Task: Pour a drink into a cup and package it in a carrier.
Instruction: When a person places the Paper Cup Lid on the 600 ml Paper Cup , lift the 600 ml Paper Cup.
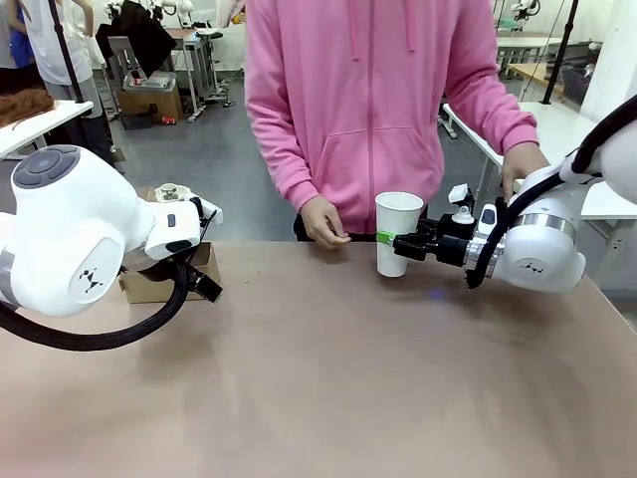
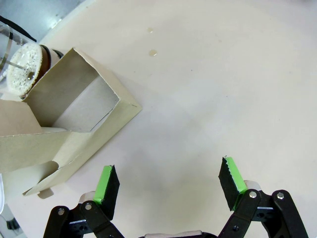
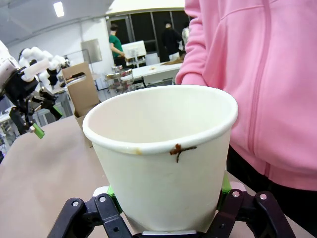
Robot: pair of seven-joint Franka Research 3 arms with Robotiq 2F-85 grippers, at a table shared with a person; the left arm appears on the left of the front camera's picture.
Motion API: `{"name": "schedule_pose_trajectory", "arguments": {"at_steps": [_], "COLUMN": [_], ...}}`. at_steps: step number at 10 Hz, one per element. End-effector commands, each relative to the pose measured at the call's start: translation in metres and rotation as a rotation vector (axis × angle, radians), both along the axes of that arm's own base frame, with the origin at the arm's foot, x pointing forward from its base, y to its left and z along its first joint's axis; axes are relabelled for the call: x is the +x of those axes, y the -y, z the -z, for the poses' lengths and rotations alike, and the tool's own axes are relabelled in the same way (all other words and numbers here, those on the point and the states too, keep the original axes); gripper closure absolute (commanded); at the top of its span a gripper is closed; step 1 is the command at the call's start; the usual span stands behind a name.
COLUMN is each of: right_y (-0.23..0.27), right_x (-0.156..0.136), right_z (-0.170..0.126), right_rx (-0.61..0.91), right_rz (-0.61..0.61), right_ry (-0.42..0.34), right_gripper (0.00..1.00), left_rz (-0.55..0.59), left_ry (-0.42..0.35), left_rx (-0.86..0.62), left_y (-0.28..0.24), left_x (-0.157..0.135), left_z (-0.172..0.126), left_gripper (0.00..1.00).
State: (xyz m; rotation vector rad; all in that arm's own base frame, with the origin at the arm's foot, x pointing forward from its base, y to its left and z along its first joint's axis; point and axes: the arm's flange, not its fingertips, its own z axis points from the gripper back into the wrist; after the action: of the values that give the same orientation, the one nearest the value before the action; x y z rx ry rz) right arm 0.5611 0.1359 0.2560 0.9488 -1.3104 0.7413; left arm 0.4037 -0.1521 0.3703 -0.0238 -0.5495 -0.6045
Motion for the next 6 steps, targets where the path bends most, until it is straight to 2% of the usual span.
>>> {"name": "schedule_pose_trajectory", "arguments": {"at_steps": [1, 6], "right_y": [-0.0026, -0.0026], "right_x": [-0.0023, -0.0023], "right_z": [-0.0051, -0.0051], "right_rx": [0.011, 0.011], "right_rz": [0.009, 0.009], "right_ry": [0.001, 0.001], "right_gripper": [0.2, 0.2], "left_rz": [0.0, 0.0], "left_ry": [0.0, 0.0], "left_rx": [-0.002, -0.002], "left_y": [-0.0001, -0.0001], "left_x": [-0.0002, -0.0002], "left_z": [-0.0002, -0.0002], "left_gripper": [0.0, 0.0]}}
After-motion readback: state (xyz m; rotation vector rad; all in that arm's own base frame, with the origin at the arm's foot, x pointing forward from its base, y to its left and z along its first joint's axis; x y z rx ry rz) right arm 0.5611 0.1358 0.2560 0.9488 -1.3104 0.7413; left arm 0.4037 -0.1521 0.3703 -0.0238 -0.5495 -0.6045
